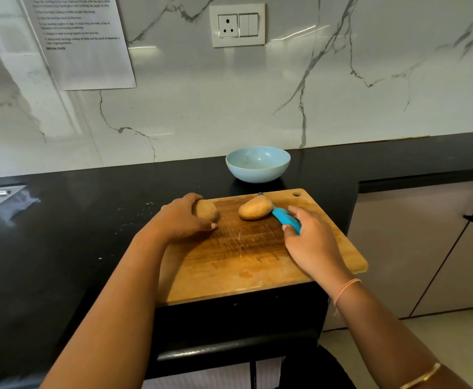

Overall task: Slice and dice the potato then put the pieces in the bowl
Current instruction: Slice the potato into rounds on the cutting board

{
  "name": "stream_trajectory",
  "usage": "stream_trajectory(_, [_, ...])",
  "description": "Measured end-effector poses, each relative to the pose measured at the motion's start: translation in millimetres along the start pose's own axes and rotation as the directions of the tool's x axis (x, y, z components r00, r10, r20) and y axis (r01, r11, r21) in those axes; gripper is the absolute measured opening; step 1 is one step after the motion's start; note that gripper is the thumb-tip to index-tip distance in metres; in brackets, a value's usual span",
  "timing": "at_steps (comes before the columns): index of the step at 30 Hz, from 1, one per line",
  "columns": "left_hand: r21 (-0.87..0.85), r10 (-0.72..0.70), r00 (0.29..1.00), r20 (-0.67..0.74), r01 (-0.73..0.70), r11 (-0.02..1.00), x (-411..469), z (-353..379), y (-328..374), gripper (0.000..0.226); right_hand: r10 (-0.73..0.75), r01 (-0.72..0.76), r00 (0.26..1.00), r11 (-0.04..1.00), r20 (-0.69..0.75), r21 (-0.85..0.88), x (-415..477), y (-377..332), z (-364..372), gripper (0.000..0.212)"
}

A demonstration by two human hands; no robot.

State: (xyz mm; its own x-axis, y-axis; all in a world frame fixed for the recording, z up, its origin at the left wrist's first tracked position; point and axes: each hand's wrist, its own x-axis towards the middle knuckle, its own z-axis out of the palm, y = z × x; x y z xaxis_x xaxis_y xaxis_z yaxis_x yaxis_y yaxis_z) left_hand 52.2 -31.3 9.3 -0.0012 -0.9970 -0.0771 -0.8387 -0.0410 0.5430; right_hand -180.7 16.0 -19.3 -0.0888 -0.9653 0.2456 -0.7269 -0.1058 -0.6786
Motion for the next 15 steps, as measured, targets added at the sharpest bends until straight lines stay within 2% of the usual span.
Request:
stream_trajectory(5, [0.0,0.025,0.999,-0.02,-0.025,1.0,0,4,0,0.083,0.096,-0.081,0.995,0.948,-0.033,0.309,0,3,-14,0.041])
stream_trajectory(8, [0.074,0.116,0.977,-0.177,-0.105,0.992,-6,9,10,0.08,0.191,-0.162,0.982,0.846,-0.004,0.508,2,3,-18,0.037])
stream_trajectory(11, [0.142,0.341,0.876,-0.342,-0.311,0.94,-17,21,35,0.06,0.277,-0.26,0.957,0.666,0.093,0.699,6,1,-26,0.034])
stream_trajectory(13, [0.151,0.417,0.854,-0.311,-0.389,0.909,-20,32,52,0.053,0.3,-0.343,0.93,0.493,0.214,0.8,7,0,-33,0.03])
stream_trajectory(15, [0.143,0.421,0.884,-0.205,-0.398,0.906,-17,44,63,0.056,0.282,-0.432,0.891,0.293,0.355,0.853,7,-1,-39,0.025])
